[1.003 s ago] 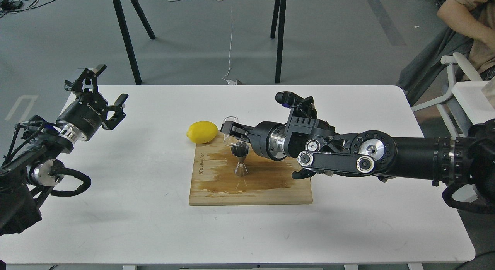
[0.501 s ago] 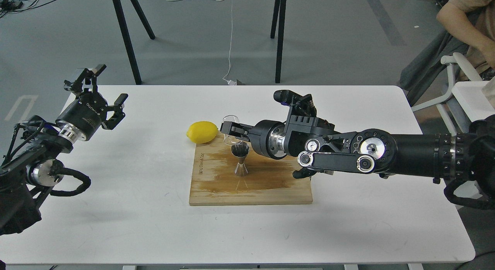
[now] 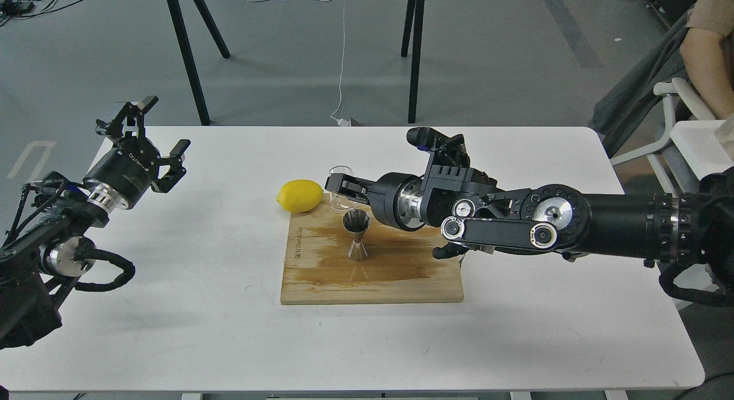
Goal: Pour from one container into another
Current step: 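Turn the cup upright and carry it back beside the board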
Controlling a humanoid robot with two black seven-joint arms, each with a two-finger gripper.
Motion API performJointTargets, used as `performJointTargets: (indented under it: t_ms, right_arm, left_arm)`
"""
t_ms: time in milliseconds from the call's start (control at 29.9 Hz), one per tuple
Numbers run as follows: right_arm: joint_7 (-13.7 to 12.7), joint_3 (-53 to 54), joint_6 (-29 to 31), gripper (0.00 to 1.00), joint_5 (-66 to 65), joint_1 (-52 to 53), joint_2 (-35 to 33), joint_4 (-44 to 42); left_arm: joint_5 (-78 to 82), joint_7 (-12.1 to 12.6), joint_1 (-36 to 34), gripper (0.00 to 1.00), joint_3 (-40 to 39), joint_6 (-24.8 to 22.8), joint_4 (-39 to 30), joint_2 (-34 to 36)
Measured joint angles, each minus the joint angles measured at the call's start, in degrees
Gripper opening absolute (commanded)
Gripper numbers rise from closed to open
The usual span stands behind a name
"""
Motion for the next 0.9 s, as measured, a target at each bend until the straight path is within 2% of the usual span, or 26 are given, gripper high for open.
performJointTargets:
  t_ms: [201, 368, 635, 903]
  right_arm:
    - [-0.1, 6.8, 0.0, 0.34, 6.2, -0.8, -1.7, 0.1]
    - [0.1, 19.3, -0.3, 0.33, 13.8, -6.2, -4.8, 0.1]
    - [0.1, 48.8, -0.5, 0.33, 27.3, -26.6, -10.0, 0.0]
    - [0.3, 75.2, -0.1, 0.34, 36.9, -48.1, -10.1, 0.1]
  left_arm:
    - [0.0, 0.0, 0.0, 1.00, 0.0, 0.0, 0.0, -0.1]
    - [0.0, 0.0, -0.1, 1.00, -0.1, 0.0, 0.0, -0.1]
    - [0.0, 0.0, -0.1, 1.00, -0.1, 0.0, 0.0, -0.2]
    - [-0.1, 0.0, 0.0, 1.00, -0.2, 0.0, 0.0, -0.7]
